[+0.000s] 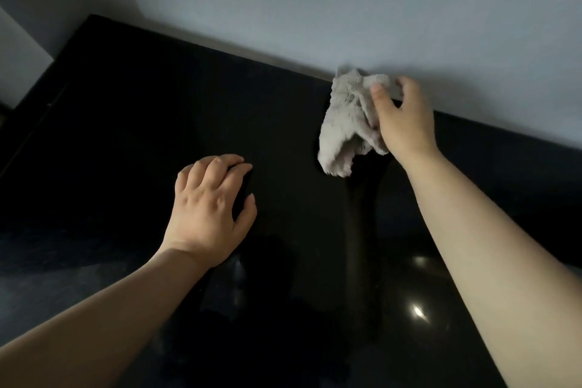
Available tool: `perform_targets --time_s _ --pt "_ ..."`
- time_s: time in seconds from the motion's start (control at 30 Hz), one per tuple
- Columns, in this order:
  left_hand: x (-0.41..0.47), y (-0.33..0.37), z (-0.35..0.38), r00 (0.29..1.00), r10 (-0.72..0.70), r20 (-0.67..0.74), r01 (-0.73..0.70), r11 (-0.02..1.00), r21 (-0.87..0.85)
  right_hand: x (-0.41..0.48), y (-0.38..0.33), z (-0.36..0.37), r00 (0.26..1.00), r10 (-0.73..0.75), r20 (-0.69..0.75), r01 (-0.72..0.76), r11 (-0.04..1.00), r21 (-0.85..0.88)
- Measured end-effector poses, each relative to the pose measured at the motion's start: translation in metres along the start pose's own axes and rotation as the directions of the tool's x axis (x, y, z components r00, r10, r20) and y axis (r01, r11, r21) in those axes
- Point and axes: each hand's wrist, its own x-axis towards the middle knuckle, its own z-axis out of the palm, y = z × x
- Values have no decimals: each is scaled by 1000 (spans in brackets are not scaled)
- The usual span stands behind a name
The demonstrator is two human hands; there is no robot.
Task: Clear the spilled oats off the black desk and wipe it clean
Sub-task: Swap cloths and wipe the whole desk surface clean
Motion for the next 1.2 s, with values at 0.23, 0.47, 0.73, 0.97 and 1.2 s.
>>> perform_targets --time_s 0.23,0.47,0.73,0.97,1.2 --pt "1 -1 0 1000 6 8 -6 1000 2 -38 -6 30 931 -361 48 351 855 -383" --pt "2 -1 0 1000 18 -4 -18 1000 4 -16 -53 58 992 127 28 -96 864 -493" --pt "2 0 1 1000 7 5 -7 1000 5 -10 -7 35 974 -224 -36 147 747 -648" --pt "3 0 3 1000 8 0 -8 1000 6 -15 -5 -17 986 4 169 -37 981 193" --pt "3 1 3 1000 13 -5 -13 1000 11 -28 17 -16 947 -252 -199 202 949 -241"
